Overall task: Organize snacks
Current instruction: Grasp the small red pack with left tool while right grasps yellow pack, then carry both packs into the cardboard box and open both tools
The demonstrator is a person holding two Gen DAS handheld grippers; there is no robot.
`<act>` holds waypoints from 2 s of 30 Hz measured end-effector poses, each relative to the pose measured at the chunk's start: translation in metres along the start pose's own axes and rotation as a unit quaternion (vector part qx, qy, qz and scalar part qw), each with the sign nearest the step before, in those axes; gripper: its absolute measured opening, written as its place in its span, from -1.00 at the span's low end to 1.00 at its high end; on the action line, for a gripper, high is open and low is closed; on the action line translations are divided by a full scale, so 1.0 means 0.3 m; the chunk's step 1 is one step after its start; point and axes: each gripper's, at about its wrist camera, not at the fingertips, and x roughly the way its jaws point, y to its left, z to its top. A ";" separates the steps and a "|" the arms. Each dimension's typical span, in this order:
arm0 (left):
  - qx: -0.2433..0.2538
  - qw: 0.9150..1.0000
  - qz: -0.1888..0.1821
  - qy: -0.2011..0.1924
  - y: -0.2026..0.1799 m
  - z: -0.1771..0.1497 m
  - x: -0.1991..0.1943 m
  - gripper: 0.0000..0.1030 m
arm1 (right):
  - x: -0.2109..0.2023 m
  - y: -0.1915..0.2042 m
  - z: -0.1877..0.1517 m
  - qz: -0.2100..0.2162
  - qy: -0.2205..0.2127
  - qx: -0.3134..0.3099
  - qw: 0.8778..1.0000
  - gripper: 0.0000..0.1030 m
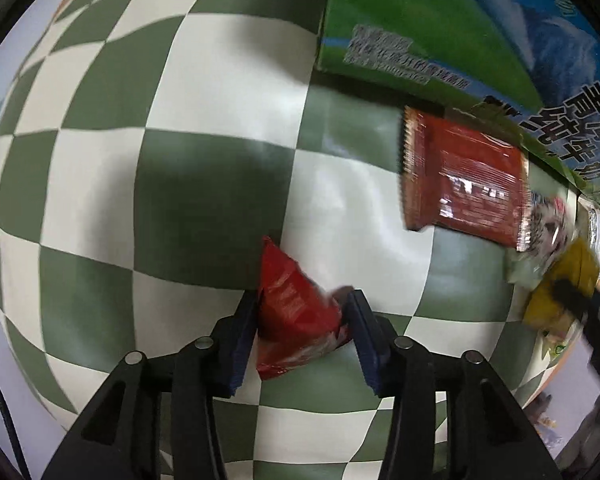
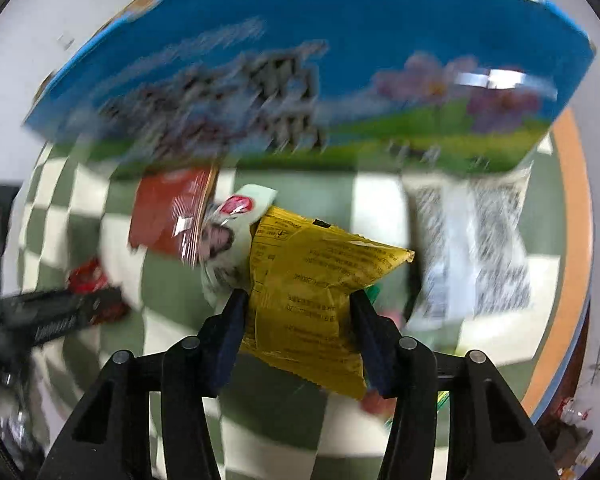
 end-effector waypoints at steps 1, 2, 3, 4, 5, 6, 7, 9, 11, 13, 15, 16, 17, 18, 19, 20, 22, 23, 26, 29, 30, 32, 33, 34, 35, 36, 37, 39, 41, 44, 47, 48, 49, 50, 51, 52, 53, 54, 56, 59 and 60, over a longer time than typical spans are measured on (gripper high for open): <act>0.000 1.000 -0.002 0.002 0.003 -0.003 0.007 -0.12 | 0.003 0.003 -0.011 0.006 0.005 -0.001 1.000 0.06; 0.000 1.000 -0.003 0.002 0.008 -0.004 0.009 -0.12 | 0.010 0.004 -0.022 0.010 0.011 0.000 1.000 0.06; 0.002 1.000 -0.002 0.003 0.005 -0.001 0.012 -0.11 | 0.014 0.001 -0.025 0.012 0.011 0.004 1.000 0.06; 0.005 1.000 -0.001 0.003 0.003 0.001 0.016 -0.11 | 0.020 -0.005 -0.024 0.014 0.008 0.012 1.000 0.09; 0.006 1.000 0.000 0.004 -0.005 0.017 0.010 -0.10 | 0.035 -0.013 -0.018 0.016 0.011 0.022 1.000 0.12; 0.005 1.000 0.001 0.003 -0.009 0.014 0.015 -0.11 | 0.045 -0.020 -0.015 0.017 0.013 0.027 0.999 0.13; 0.004 1.000 0.001 0.001 -0.013 0.013 0.013 -0.11 | 0.052 -0.016 -0.011 0.012 0.010 0.035 0.999 0.13; 0.003 1.000 0.008 -0.004 -0.051 0.012 -0.009 -0.19 | 0.066 -0.016 -0.006 0.007 0.009 0.031 0.999 0.12; 0.007 1.000 0.013 -0.014 -0.062 0.001 -0.034 -0.23 | 0.058 -0.015 -0.011 0.003 0.003 0.025 1.000 0.06; 0.009 1.000 0.012 -0.017 -0.083 -0.020 -0.060 -0.25 | 0.052 -0.013 -0.019 0.006 -0.002 0.025 1.000 0.03; 0.008 1.000 0.004 -0.018 -0.110 -0.058 -0.071 -0.25 | 0.029 -0.021 -0.029 0.017 -0.006 0.030 0.999 0.01; 0.009 1.000 0.001 -0.017 -0.114 -0.071 -0.079 -0.25 | 0.016 -0.026 -0.035 0.023 -0.008 0.032 0.999 0.01; 0.009 1.000 -0.003 -0.017 -0.120 -0.088 -0.092 -0.25 | 0.003 -0.028 -0.036 0.026 -0.009 0.033 0.999 0.01; 0.010 1.000 -0.008 -0.018 -0.126 -0.100 -0.104 -0.25 | -0.014 -0.026 -0.047 0.031 -0.012 0.034 0.999 0.01; 0.010 1.000 -0.013 -0.018 -0.137 -0.121 -0.116 -0.25 | -0.027 -0.030 -0.055 0.035 -0.013 0.034 0.999 0.01; 0.012 1.000 -0.021 -0.019 -0.149 -0.131 -0.135 -0.25 | -0.045 -0.031 -0.061 0.043 -0.015 0.034 0.998 0.00; 0.013 0.999 -0.035 -0.022 -0.239 -0.145 -0.155 -0.25 | -0.081 -0.020 -0.070 0.056 -0.020 0.033 0.998 0.00; 0.014 0.999 -0.044 -0.025 -0.251 -0.149 -0.181 -0.26 | -0.105 -0.019 -0.074 0.062 -0.024 0.032 0.997 0.00; 0.022 0.996 -0.072 -0.043 -0.317 -0.139 -0.273 -0.26 | -0.191 -0.011 -0.067 0.087 -0.041 0.033 0.995 0.00; 0.036 0.992 -0.100 -0.071 -0.397 -0.109 -0.396 -0.25 | -0.291 -0.021 -0.032 0.107 -0.066 0.034 0.992 0.00; 0.043 0.990 -0.109 -0.082 -0.430 -0.083 -0.436 -0.25 | -0.322 -0.028 -0.018 0.113 -0.075 0.034 0.990 0.00; 0.057 0.987 -0.115 -0.096 -0.435 -0.025 -0.500 -0.25 | -0.384 -0.029 0.025 0.117 -0.096 0.032 0.988 0.00; 0.063 0.985 -0.118 -0.107 -0.440 0.000 -0.554 -0.25 | -0.421 -0.033 0.056 0.116 -0.110 0.029 0.987 0.00; 0.071 0.984 -0.116 -0.113 -0.454 0.025 -0.578 -0.25 | -0.456 -0.040 0.092 0.112 -0.123 0.025 0.986 0.00; 0.080 0.984 -0.108 -0.120 -0.468 0.058 -0.604 -0.25 | -0.478 -0.048 0.122 0.107 -0.132 0.023 0.985 0.00; 0.085 0.983 -0.101 -0.125 -0.429 0.053 -0.656 -0.25 | -0.498 -0.058 0.156 0.100 -0.140 0.022 0.985 0.00; 0.092 0.983 -0.091 -0.130 -0.411 0.084 -0.688 -0.25 | -0.499 -0.054 0.183 0.095 -0.145 0.021 0.985 0.00; 0.098 0.984 -0.065 -0.136 -0.418 0.176 -0.703 -0.25 | -0.518 -0.077 0.258 0.076 -0.155 0.019 0.985 0.00; 0.102 0.985 -0.046 -0.133 -0.427 0.258 -0.676 -0.25 | -0.518 -0.103 0.315 0.067 -0.156 0.021 0.985 0.00; 0.105 0.987 -0.013 -0.120 -0.427 0.372 -0.626 -0.25 | -0.498 -0.143 0.412 0.051 -0.144 0.024 0.988 0.00; 0.101 0.989 0.001 -0.106 -0.415 0.434 -0.575 -0.24 | -0.454 -0.167 0.467 0.048 -0.121 0.026 0.991 0.02; 0.100 0.990 0.007 -0.101 -0.411 0.454 -0.558 -0.20 | -0.429 -0.176 0.487 0.048 -0.109 0.026 0.992 0.03; 0.101 0.990 0.015 -0.097 -0.410 0.465 -0.545 -0.20 | -0.399 -0.183 0.500 0.045 -0.091 0.024 0.995 0.12; 0.101 0.991 0.022 -0.090 -0.408 0.471 -0.527 -0.20 | -0.358 -0.201 0.522 0.035 -0.064 0.031 0.997 0.40; 0.099 0.991 0.027 -0.082 -0.404 0.481 -0.506 -0.20 | -0.338 -0.208 0.526 0.032 -0.053 0.033 0.998 0.57; 0.095 0.992 0.026 -0.080 -0.400 0.487 -0.494 -0.18 | -0.319 -0.213 0.530 0.028 -0.046 0.031 0.998 0.78; 0.092 0.992 0.024 -0.079 -0.396 0.491 -0.485 -0.10 | -0.307 -0.215 0.531 0.020 -0.043 0.031 0.998 0.82; 0.087 0.993 0.023 -0.076 -0.392 0.495 -0.476 0.18 | -0.298 -0.218 0.530 0.015 -0.040 0.032 0.999 0.83; 0.085 0.993 0.017 -0.076 -0.389 0.501 -0.467 0.74 | -0.268 -0.216 0.533 0.014 -0.033 0.034 0.999 0.89; 0.079 0.994 0.015 -0.080 -0.385 0.501 -0.461 0.78 | -0.257 -0.204 0.523 0.007 -0.032 0.030 0.999 0.90; 0.076 0.994 0.014 -0.078 -0.383 0.502 -0.455 0.78 | -0.251 -0.200 0.525 0.001 -0.030 0.030 0.999 0.90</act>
